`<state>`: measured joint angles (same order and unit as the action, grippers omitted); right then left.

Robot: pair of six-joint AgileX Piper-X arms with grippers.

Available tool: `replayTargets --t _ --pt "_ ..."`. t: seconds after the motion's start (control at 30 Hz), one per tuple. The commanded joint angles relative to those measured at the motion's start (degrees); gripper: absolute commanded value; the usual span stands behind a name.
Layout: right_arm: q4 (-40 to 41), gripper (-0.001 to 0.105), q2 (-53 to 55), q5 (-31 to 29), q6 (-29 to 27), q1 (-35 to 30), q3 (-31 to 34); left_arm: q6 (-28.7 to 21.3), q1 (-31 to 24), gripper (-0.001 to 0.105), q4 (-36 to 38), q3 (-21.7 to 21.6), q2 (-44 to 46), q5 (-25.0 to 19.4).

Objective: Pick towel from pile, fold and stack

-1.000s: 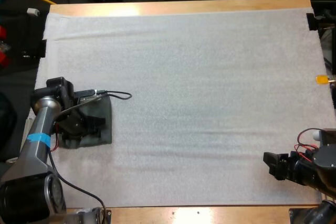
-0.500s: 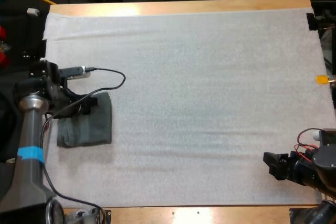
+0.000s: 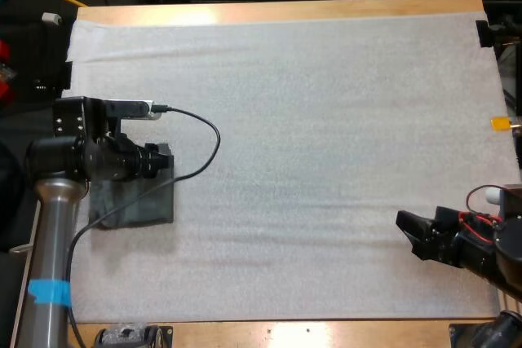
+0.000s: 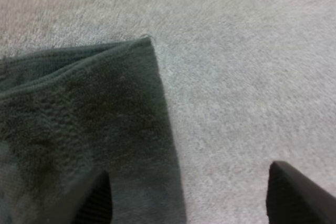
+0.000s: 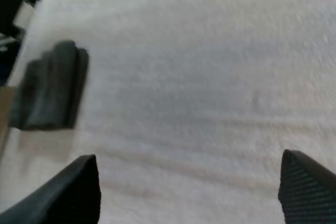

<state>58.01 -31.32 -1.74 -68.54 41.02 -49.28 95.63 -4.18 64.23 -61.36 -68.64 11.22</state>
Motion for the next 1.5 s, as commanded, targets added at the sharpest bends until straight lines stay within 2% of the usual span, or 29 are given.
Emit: replayTargets --t 0.0,0.2,0.4,0.6,0.7,0.8,1.07,1.33,1.47 --pt "-3.1 0.069 0.0 2.0 -0.8 -0.2 -0.1 0.5 0.8 0.059 0.5 -0.3 1.4 0.1" --pt "-9.7 0.069 0.0 5.1 -4.1 -0.2 -0.1 0.5 2.2 0.059 1.9 -0.3 6.6 0.9" --pt "-12.5 0.069 -3.0 1.8 -6.6 -0.2 -0.1 0.5 2.2 0.059 1.9 -0.3 9.7 1.5" --pt "-14.1 0.069 -9.2 1.7 -7.3 -1.9 -0.1 0.5 2.2 0.059 3.4 -0.7 11.3 1.5" --pt "-15.5 0.069 -11.6 3.3 -7.6 -5.7 -0.1 0.5 2.2 0.059 4.3 -1.6 11.5 1.5" --pt "-16.7 0.069 -12.8 7.3 -8.9 -10.7 -0.1 0.5 2.2 0.059 4.9 -2.7 11.5 1.5" --pt "-15.2 0.069 -12.9 15.0 -13.8 -28.7 -0.1 0.5 2.2 0.059 6.2 -3.6 11.6 1.5" --pt "-8.1 0.069 -12.6 17.5 -21.5 -44.4 -0.1 0.0 4.3 0.059 7.9 -3.6 12.6 1.5" --pt "-6.3 0.069 -12.2 17.1 -22.8 -47.9 -0.1 -1.7 7.3 0.059 7.9 -3.6 14.0 1.0"
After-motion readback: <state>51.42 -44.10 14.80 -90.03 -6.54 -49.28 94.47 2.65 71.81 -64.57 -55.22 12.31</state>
